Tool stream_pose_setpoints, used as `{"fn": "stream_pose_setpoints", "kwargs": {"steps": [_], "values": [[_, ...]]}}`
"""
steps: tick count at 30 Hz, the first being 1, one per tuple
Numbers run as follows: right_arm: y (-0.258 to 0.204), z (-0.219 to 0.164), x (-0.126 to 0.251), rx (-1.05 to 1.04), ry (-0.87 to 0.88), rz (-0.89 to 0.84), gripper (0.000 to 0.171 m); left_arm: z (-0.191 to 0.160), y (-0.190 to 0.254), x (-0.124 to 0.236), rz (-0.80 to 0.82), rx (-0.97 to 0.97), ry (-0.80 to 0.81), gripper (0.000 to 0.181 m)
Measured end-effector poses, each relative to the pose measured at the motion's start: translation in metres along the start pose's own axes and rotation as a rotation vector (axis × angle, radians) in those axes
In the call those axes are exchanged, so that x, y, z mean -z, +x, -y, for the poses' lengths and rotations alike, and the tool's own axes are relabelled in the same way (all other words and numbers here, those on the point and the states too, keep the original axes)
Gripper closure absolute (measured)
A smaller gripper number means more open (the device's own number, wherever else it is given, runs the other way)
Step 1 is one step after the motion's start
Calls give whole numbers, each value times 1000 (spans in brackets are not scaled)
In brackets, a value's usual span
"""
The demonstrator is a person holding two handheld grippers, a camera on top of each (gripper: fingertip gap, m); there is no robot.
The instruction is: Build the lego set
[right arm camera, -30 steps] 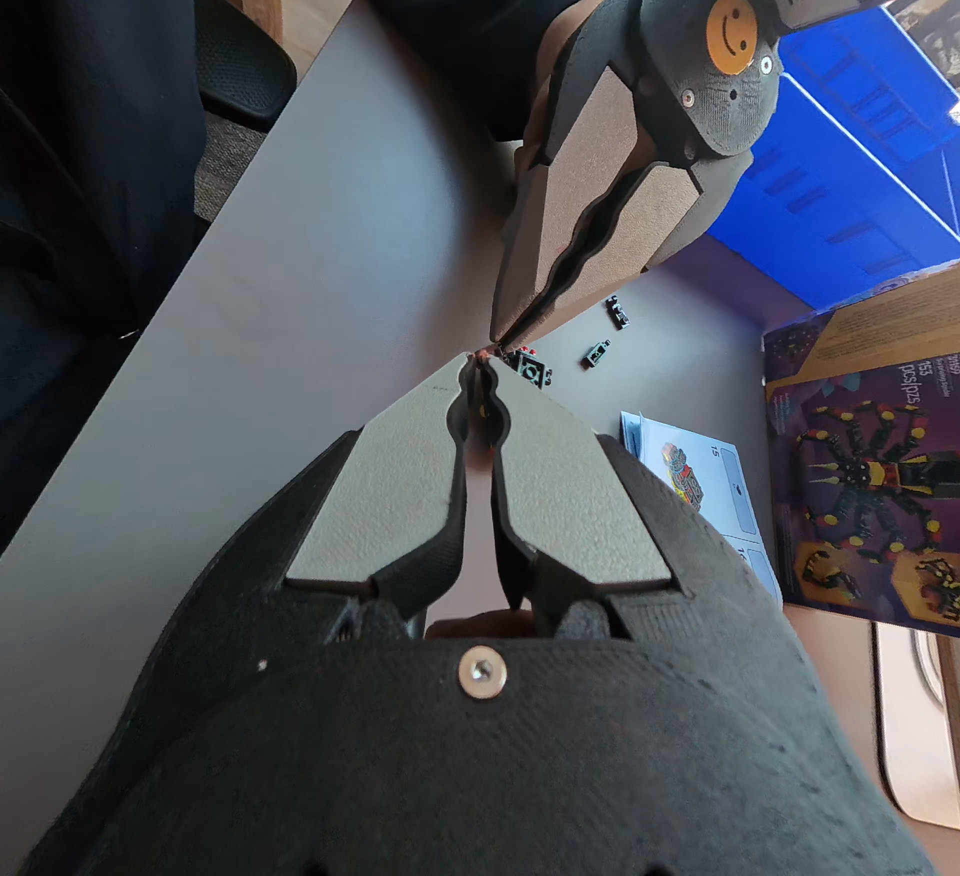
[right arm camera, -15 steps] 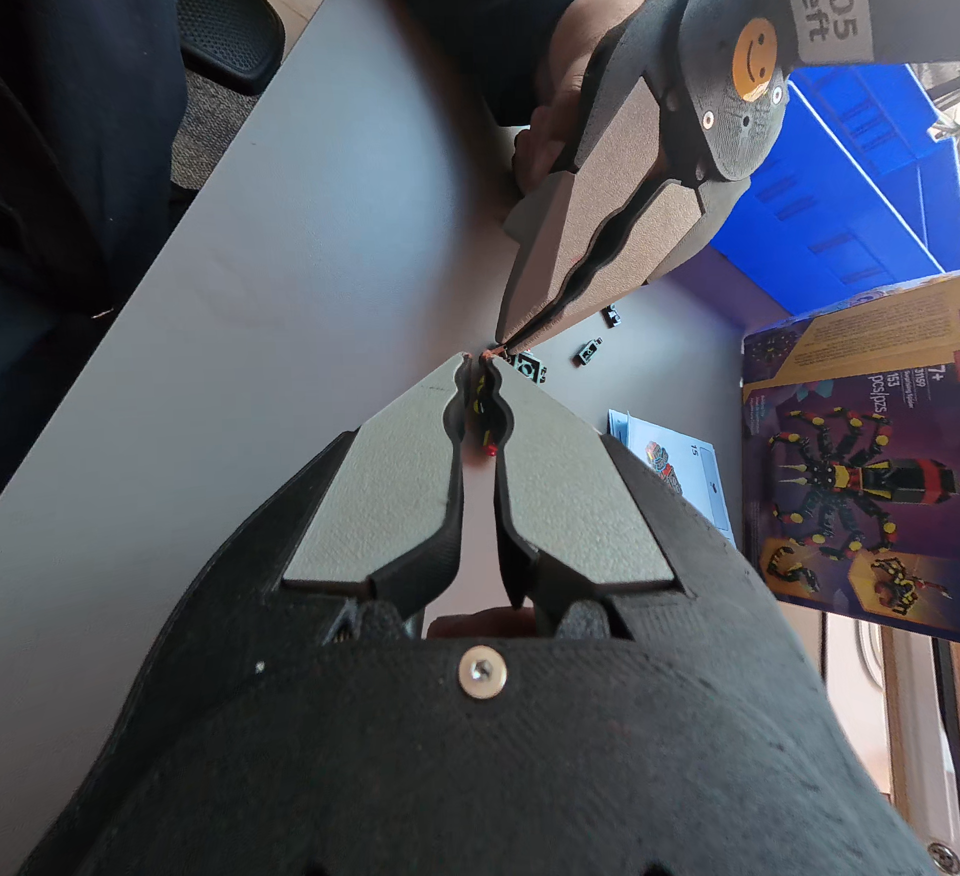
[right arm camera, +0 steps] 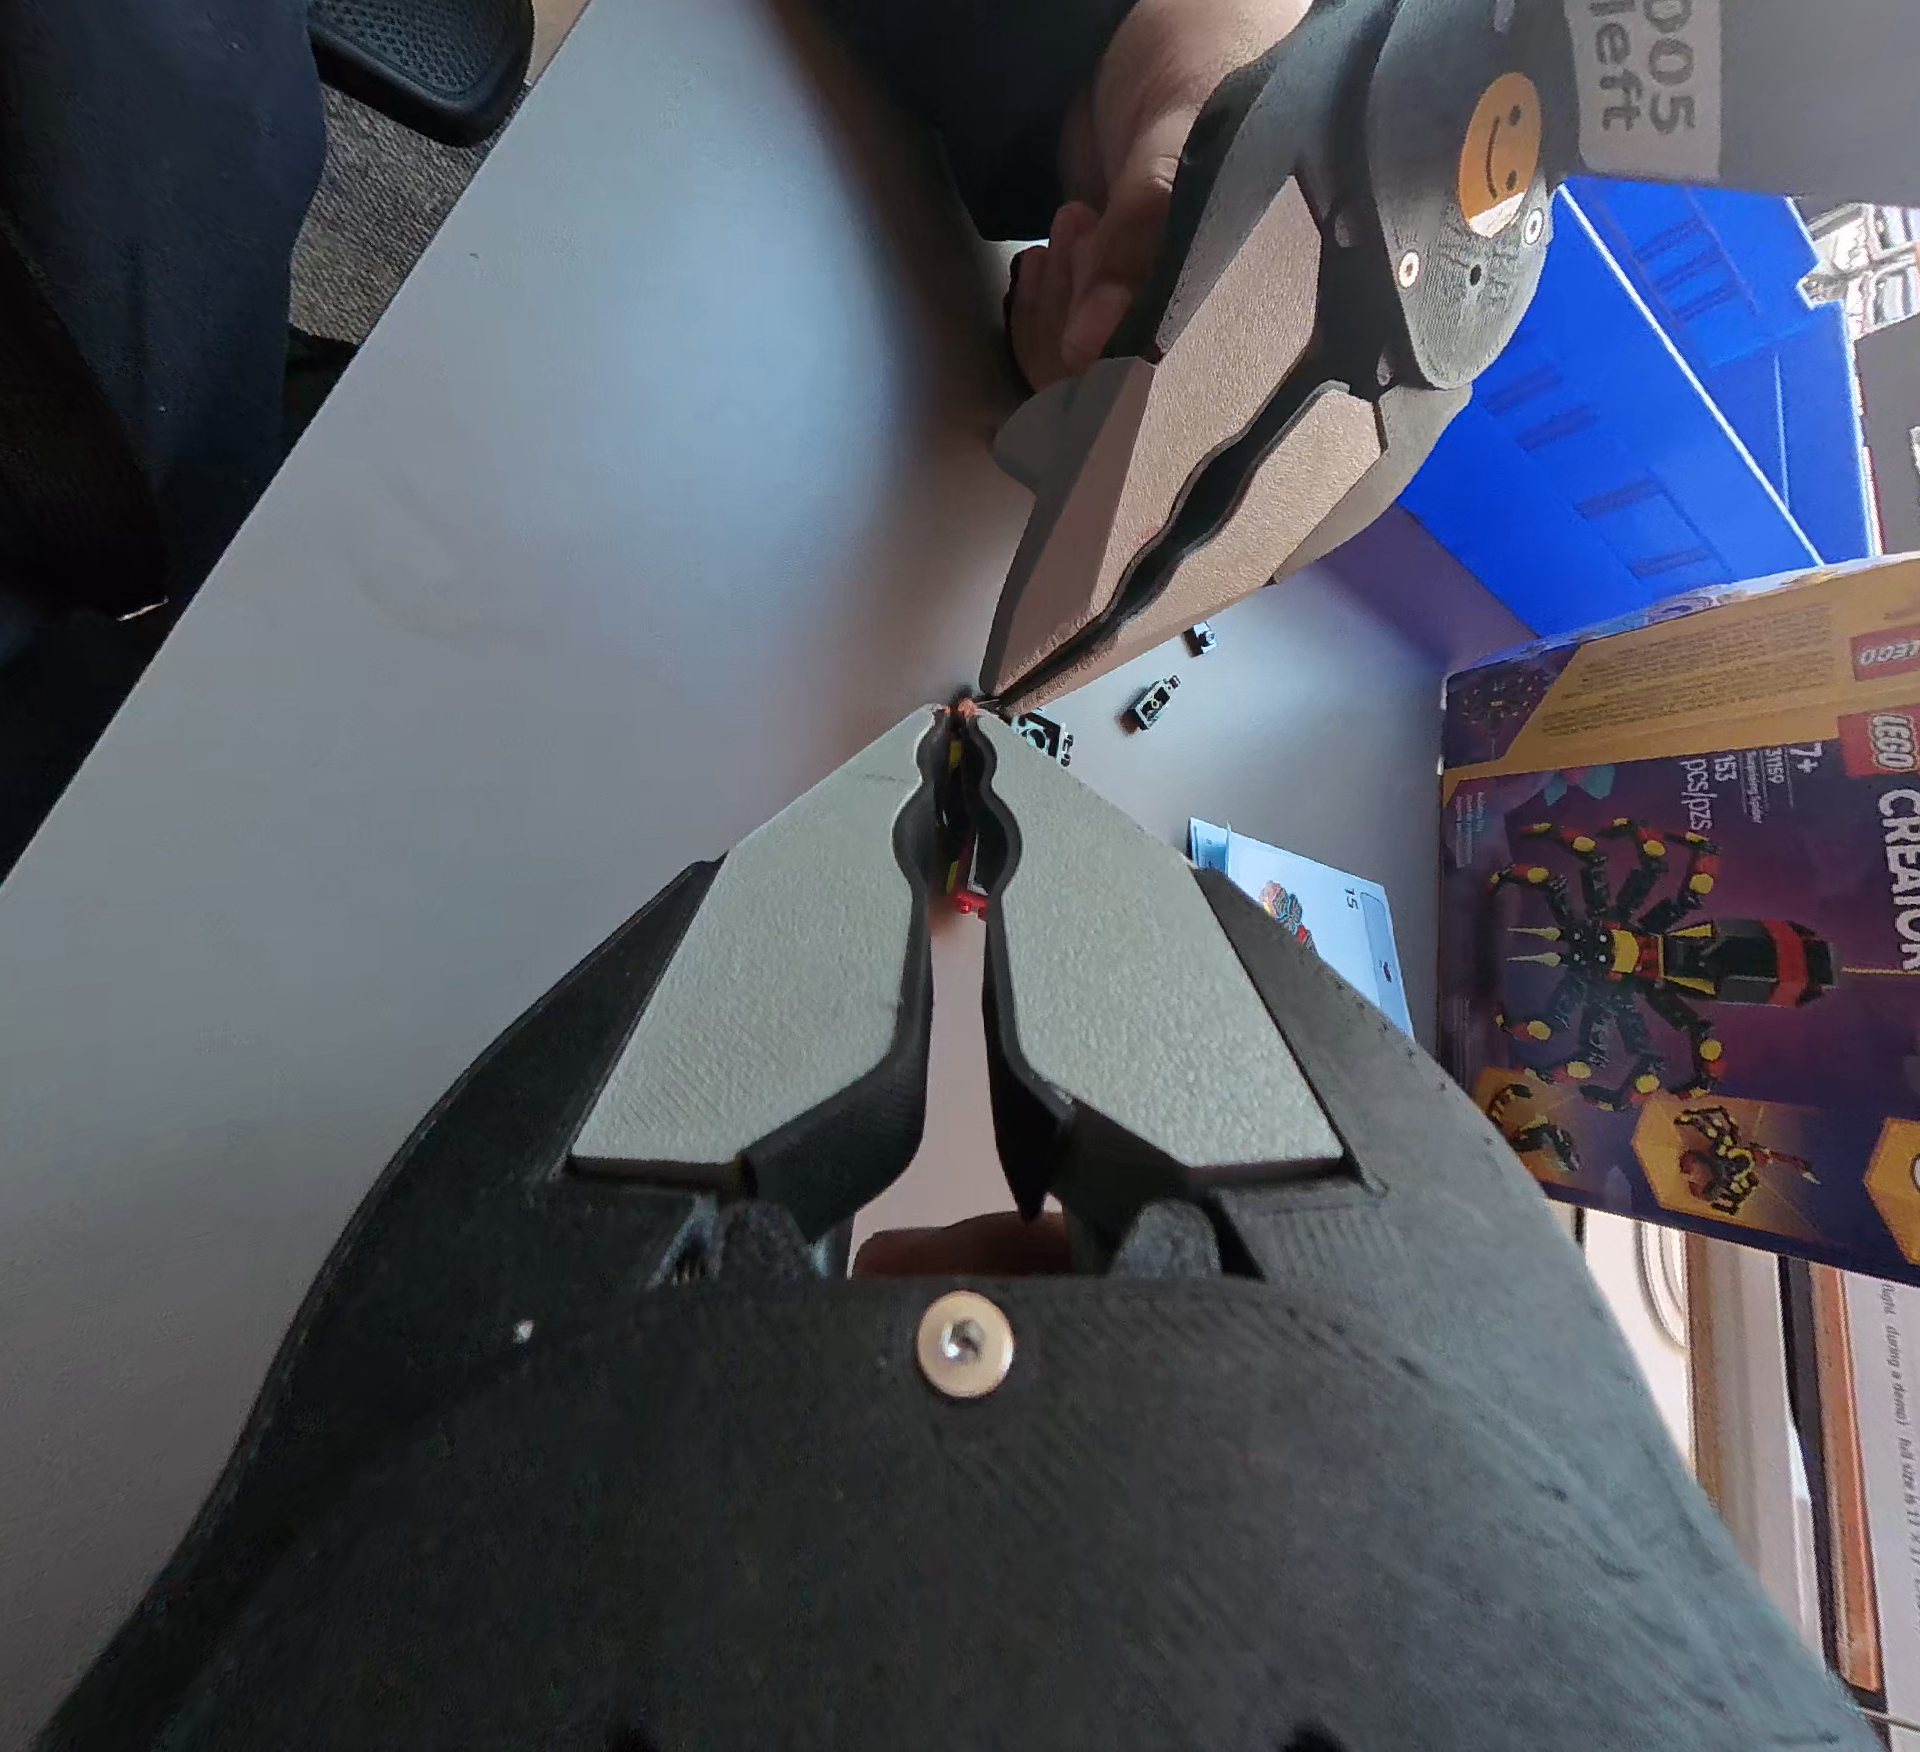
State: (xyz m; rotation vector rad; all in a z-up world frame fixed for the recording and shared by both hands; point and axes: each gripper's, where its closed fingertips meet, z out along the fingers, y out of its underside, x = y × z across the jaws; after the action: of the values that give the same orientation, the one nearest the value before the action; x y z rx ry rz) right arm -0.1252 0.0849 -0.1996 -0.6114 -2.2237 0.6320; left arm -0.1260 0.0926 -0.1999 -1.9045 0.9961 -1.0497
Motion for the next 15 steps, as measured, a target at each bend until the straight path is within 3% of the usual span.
{"fn": "stream_pose_setpoints", "kwargs": {"steps": [15], "values": [[-3,-4,-3,0,-15,13,171,-1,1,-1,-11,12,-4,181]]}}
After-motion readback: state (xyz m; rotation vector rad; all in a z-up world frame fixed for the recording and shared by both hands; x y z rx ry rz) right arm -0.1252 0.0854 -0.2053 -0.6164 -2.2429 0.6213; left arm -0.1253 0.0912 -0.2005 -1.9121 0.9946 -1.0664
